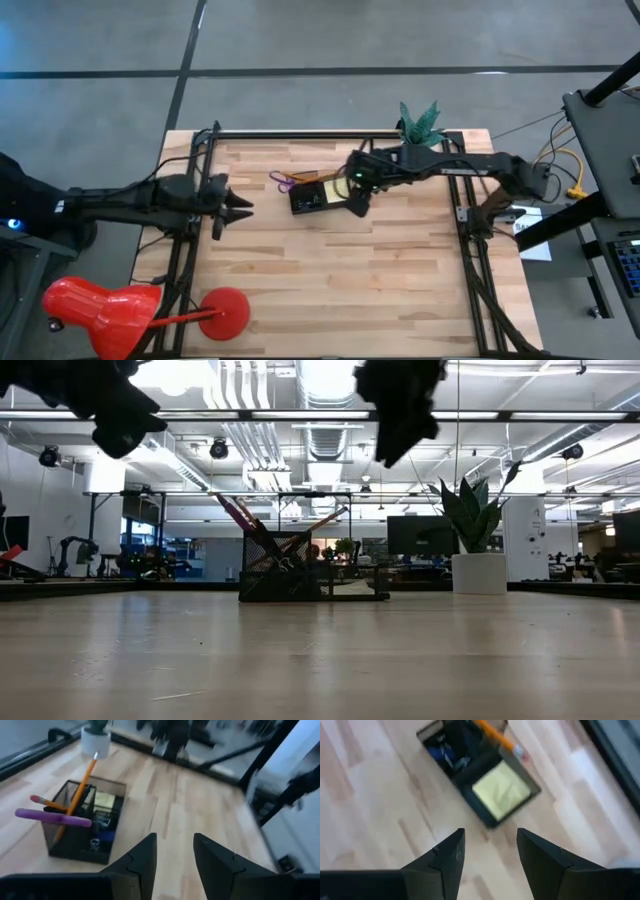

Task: Pick and place office supplies into organizer
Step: Return to Home Position

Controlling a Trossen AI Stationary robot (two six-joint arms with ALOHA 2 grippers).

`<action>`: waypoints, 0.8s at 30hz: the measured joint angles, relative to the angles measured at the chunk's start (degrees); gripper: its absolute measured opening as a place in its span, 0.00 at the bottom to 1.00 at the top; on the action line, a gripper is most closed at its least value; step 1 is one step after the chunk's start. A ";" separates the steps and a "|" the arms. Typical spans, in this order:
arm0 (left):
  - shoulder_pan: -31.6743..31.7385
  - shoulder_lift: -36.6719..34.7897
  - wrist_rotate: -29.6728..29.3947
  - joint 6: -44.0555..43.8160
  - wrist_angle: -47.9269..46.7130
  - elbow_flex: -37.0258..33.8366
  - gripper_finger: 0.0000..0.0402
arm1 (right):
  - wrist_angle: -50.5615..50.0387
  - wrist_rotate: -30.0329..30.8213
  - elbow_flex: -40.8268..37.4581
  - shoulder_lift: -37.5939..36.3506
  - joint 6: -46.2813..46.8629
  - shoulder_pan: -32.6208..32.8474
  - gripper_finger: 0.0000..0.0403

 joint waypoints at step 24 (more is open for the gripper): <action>0.04 -19.93 -5.49 -3.35 10.19 -4.85 0.28 | 21.28 -5.90 -21.92 -38.68 -2.45 2.49 0.42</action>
